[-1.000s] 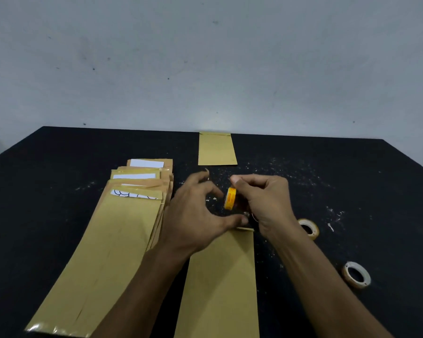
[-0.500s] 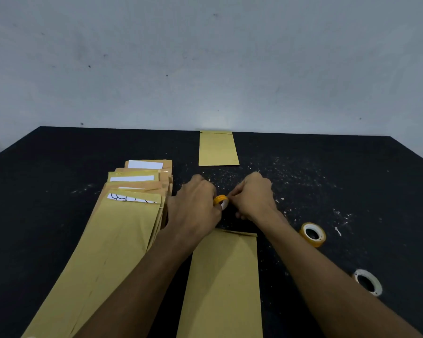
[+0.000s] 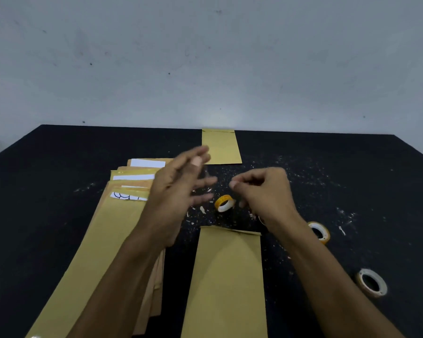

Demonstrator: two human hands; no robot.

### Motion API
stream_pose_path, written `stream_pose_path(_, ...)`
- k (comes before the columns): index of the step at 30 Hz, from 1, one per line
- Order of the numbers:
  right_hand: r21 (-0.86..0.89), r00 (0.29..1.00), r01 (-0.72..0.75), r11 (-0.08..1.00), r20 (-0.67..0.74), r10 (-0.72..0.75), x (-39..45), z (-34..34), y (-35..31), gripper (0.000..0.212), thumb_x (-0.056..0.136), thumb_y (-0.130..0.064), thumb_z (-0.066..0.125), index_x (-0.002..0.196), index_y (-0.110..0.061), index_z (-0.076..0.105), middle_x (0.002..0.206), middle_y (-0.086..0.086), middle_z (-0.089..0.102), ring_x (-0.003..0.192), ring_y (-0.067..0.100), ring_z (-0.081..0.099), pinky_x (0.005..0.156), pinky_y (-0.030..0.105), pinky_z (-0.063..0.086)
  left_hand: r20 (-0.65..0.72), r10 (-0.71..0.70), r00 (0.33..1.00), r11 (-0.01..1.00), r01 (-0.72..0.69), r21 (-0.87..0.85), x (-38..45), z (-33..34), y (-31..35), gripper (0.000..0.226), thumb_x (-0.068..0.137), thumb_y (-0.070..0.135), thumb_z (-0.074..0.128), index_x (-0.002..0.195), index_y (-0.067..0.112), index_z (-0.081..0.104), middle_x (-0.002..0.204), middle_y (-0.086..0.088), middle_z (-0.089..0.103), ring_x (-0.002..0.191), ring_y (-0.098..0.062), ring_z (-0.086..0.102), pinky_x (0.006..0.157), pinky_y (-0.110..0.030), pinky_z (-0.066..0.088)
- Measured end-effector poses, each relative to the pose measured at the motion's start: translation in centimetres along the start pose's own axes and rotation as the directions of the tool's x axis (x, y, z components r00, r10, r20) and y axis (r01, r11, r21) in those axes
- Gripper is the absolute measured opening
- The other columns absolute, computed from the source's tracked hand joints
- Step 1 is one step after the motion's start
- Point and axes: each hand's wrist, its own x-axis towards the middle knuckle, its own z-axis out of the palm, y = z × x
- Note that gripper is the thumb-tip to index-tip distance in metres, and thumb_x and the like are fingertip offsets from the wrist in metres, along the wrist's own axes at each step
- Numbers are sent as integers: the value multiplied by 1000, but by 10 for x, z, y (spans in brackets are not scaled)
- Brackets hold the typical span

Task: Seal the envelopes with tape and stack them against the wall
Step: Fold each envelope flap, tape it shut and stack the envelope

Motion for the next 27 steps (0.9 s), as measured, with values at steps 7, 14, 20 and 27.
stream_pose_path(7,353,974,-197,915,177,142,-32,3,-26,14,84,-25,79,83,-11,79,70,1,72,60,10,65,41,21,39,-26,-29,999,922,17,-386,-18,1,-4,37,106,31,31,137,25,52,133,3,64,112,-29,68,83,-47,60)
stream_pose_path(14,381,981,-194,904,101,168,-39,5,-26,11,81,-15,81,77,-5,77,65,8,69,50,4,58,41,18,41,16,-17,1000,912,21,-409,-29,6,-7,45,96,36,38,138,25,50,136,2,62,114,-31,67,82,-47,60)
stream_pose_path(20,366,974,-202,908,174,147,-42,-4,-32,12,86,-15,75,81,-5,73,69,7,67,56,5,58,42,20,42,28,-26,999,940,34,-339,-32,6,-5,44,96,38,37,138,33,48,135,7,63,123,-27,61,107,-54,42)
stream_pose_path(27,585,938,-242,774,344,34,-43,-30,-48,17,97,-7,53,81,-10,57,101,16,76,89,25,73,56,28,57,48,131,990,991,-132,7,-42,-6,-8,41,101,39,41,140,33,46,128,14,67,133,-2,49,115,-39,30)
